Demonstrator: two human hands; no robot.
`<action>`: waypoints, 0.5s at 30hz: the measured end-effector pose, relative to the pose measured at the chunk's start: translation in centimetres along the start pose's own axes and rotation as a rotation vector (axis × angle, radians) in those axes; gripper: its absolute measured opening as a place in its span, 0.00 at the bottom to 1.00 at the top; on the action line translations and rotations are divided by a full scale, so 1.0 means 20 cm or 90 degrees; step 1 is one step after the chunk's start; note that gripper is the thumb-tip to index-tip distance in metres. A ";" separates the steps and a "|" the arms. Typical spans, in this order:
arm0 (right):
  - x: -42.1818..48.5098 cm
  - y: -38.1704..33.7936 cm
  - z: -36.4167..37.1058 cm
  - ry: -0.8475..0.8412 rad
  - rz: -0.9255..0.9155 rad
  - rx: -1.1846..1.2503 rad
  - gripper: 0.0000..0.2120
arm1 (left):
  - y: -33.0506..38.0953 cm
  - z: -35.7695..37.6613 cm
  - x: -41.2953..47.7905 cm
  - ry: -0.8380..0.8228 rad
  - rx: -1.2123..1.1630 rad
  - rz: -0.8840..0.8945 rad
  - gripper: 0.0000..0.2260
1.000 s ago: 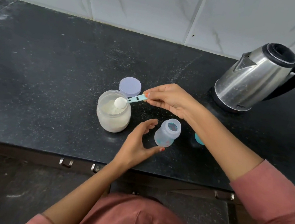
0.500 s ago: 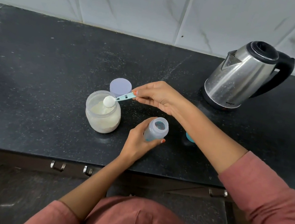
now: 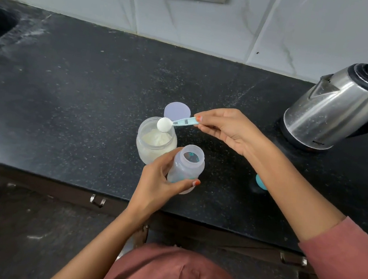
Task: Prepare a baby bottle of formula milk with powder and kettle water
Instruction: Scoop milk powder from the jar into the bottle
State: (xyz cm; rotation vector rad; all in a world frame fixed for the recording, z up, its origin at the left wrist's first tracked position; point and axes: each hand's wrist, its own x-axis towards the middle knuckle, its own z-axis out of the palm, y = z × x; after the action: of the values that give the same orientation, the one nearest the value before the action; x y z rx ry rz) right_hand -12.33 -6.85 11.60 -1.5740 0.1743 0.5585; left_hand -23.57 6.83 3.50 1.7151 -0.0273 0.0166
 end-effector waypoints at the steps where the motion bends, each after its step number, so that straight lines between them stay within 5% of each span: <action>1: 0.00 0.00 0.00 0.004 -0.004 0.005 0.04 | 0.01 -0.02 -0.01 0.009 0.005 0.000 0.25; 15: -0.05 0.05 0.07 0.053 -0.012 0.054 0.03 | 0.04 -0.36 -0.04 0.166 0.160 -0.006 0.25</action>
State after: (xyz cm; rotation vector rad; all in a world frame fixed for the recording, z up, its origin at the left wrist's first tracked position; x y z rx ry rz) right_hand -13.95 -5.79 11.14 -1.5164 0.2424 0.4658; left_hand -24.30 13.76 5.39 1.9518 0.1842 0.2451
